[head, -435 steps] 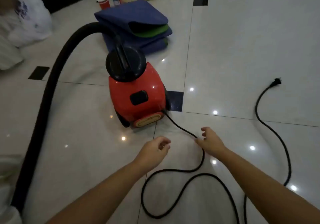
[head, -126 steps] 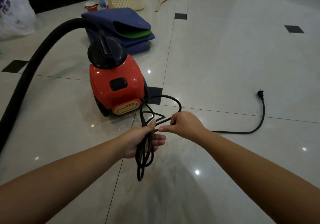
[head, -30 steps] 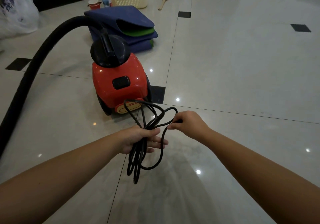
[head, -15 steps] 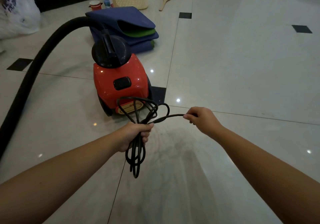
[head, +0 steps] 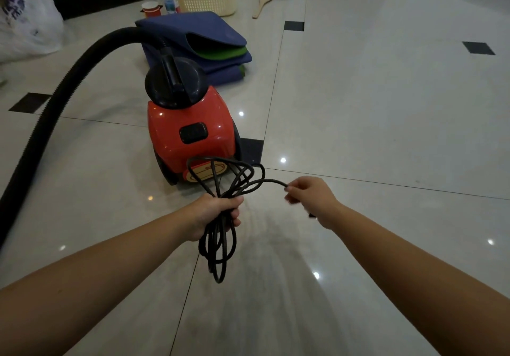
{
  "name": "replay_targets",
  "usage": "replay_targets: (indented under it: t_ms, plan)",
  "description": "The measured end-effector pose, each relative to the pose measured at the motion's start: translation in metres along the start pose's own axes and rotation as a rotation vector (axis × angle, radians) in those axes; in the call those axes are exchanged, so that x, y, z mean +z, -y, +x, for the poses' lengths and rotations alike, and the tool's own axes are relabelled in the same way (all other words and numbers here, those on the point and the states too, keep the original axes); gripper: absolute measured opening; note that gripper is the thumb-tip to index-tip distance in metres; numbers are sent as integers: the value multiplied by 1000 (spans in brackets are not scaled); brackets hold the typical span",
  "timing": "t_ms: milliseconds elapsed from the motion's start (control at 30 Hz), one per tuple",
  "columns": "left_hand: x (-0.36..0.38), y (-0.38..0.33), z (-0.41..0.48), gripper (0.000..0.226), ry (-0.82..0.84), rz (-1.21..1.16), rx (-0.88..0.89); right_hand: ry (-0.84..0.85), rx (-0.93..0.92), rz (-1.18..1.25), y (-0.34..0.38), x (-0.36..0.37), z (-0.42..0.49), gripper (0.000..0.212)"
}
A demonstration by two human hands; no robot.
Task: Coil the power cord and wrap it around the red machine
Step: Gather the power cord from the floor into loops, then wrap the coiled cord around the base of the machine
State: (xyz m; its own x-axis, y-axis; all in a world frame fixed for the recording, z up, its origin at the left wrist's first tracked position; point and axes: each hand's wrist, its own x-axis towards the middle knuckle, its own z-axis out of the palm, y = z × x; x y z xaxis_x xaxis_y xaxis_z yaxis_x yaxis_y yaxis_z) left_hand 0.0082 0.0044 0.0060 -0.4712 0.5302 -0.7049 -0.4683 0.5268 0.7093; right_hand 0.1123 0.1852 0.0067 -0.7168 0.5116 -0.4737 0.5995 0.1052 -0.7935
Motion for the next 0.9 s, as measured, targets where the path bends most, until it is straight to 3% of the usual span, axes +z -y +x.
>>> replay_targets:
  t_ms: [67, 167, 333, 433, 500, 600, 700, 767, 900]
  plan:
    - [-2, 0, 1, 25, 23, -17, -31, -112, -154, -241, 2, -4, 6, 21]
    - [-6, -7, 1, 21, 30, 39, -78, -89, -350, -353, 10, -6, 7, 32]
    - [-19, -33, -1, 15, 4, 324, -115, -40, -703, -240, 42, -8, -11, 51]
    - [-30, -47, 6, 12, -35, 621, -6, 35, -971, -519, 67, 1, -23, 71]
    - [-32, -57, 7, 12, -54, 758, 32, 42, -1089, -581, 82, 14, -30, 67]
    - [-34, -67, 12, 12, -129, 852, 45, -35, -1232, -373, 97, 24, -35, 50]
    - [-33, -72, 18, 8, -91, 913, 104, -40, -1235, -392, 116, 28, -39, 43]
    - [-34, -77, 19, 7, -30, 995, 128, 46, -1081, -684, 120, 33, -33, 46]
    - [-41, -87, 16, 7, 15, 1093, 172, 147, -830, -1155, 97, 42, 0, 72]
